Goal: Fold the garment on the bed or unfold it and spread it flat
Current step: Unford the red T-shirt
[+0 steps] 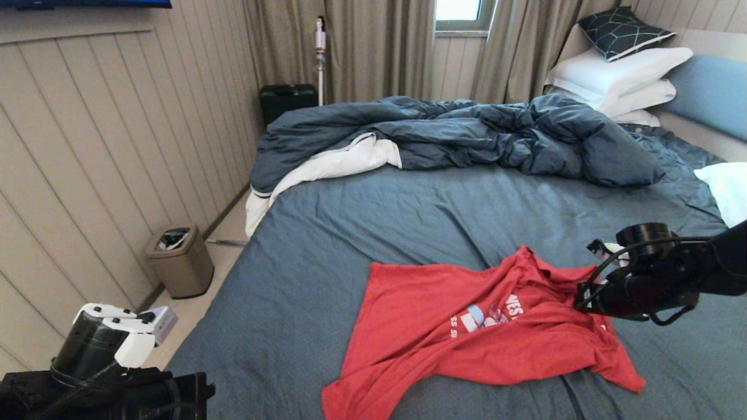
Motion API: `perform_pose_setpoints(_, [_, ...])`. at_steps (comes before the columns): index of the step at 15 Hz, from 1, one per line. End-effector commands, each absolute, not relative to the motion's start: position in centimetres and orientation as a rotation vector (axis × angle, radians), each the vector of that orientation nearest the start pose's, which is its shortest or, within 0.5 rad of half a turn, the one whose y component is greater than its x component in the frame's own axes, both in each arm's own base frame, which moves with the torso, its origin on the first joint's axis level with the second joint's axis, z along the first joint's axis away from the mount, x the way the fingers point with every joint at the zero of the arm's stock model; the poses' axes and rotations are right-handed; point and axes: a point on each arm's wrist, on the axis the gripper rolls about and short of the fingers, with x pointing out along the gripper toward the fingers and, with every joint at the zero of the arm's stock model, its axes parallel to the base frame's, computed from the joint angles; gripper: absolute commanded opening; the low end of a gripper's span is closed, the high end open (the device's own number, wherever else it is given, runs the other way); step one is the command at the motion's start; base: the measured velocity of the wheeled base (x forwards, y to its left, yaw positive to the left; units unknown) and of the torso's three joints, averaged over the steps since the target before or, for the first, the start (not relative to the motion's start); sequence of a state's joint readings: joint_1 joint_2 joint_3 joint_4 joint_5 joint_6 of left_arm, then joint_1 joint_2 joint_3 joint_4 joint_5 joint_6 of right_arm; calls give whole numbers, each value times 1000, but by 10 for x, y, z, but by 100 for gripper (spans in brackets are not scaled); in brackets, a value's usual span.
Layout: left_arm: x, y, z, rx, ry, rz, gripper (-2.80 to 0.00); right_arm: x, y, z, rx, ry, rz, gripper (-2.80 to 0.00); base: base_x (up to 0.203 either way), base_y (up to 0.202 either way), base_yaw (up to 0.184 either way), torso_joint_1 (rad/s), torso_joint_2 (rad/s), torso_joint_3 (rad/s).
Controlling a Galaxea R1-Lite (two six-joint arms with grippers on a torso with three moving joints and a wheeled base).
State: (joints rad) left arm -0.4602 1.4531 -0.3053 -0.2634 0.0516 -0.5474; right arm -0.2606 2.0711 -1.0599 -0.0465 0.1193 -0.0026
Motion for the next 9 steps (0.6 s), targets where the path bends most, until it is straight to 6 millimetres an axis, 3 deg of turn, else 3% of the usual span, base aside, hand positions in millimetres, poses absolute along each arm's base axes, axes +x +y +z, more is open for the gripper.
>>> perform_pose_setpoints(1, [154,-75,90,-283,936,-132,-280,344,-90,73,182,948,-129,-280,0,0,0,0,0,0])
perform_pose_setpoints(5, [153,-74,90,-286,932,-133,-280,333,-87,88,179,919,-131,-280,0,0,0,0,0,0])
perform_pose_setpoints(9, [152,-74,91,-287,929,-134,-280,294,-78,117,169,869,-130,-280,0,0,0,0,0,0])
